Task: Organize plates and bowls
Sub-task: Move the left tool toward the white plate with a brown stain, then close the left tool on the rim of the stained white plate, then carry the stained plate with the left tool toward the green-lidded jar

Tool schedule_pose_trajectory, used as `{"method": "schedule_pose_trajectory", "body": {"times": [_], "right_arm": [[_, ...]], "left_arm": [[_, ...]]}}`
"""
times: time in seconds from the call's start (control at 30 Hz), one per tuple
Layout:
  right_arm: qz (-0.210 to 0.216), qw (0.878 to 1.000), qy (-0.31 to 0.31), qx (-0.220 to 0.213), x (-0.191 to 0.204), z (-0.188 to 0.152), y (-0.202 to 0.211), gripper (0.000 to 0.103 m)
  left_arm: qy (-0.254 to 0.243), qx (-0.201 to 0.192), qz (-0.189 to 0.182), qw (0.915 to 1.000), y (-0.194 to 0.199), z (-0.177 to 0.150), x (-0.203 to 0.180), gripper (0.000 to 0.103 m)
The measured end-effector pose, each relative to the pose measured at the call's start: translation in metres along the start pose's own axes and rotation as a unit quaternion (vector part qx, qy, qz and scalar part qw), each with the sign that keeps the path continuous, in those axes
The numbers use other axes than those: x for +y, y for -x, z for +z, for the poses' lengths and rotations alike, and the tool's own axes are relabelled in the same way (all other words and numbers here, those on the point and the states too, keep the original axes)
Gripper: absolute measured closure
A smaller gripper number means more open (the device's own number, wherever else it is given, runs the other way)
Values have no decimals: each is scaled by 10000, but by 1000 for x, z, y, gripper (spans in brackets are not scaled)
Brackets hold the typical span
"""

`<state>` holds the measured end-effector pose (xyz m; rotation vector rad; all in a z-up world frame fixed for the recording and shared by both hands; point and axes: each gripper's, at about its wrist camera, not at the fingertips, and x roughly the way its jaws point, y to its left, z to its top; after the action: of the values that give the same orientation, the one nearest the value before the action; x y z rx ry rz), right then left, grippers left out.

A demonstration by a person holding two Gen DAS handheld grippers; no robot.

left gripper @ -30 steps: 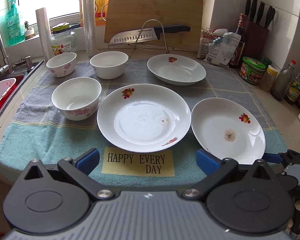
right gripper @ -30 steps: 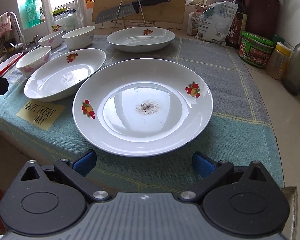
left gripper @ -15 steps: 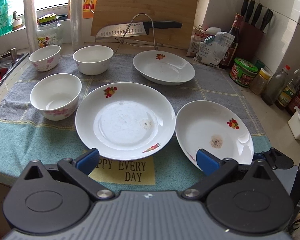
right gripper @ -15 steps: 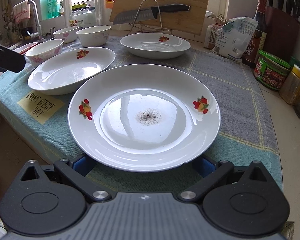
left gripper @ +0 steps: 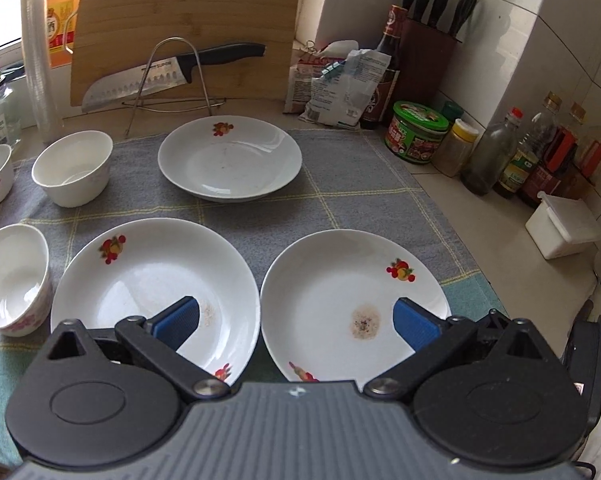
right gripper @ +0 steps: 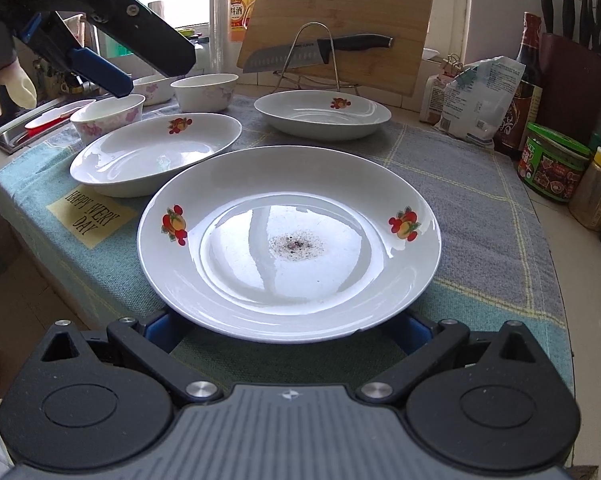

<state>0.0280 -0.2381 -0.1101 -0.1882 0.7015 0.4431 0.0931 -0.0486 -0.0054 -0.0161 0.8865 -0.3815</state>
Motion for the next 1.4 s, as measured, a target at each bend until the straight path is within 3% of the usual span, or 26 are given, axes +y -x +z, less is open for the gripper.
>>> {"method": "schedule_pose_trajectory", "body": {"times": [0.23,0.4,0.53,0.73,1.07,1.27,1.4], "right_arm": [[-129,9999,-3,95,7,4,0,0],[-165,9996,-45,227,10,6,-1,0],[-311,9990,-200,256,13,8,-2,0],[-458,9980,-352,261,17,8,-1,0],[-568,9973,-346,300,19,8,-3,0],[-661,9965,-376,343,21,9,-2,0],[-570,9970,-397,329,19,10,-4,0]], "left_arm": [[-909,492,-350,9940,-37,28,-4,1],[-1589,761,-790,9812,-64,45,-6,1],[-1861,1023,-1075,9713,-88,58,-5,3],[-2242,1481,-1551,9507,-116,65,-7,4],[-2814,2243,-2078,9096,-148,64,-10,21],[-3106,2426,-2397,8873,-153,67,-12,22],[-3185,2561,-2516,8773,-155,70,-13,23]]}}
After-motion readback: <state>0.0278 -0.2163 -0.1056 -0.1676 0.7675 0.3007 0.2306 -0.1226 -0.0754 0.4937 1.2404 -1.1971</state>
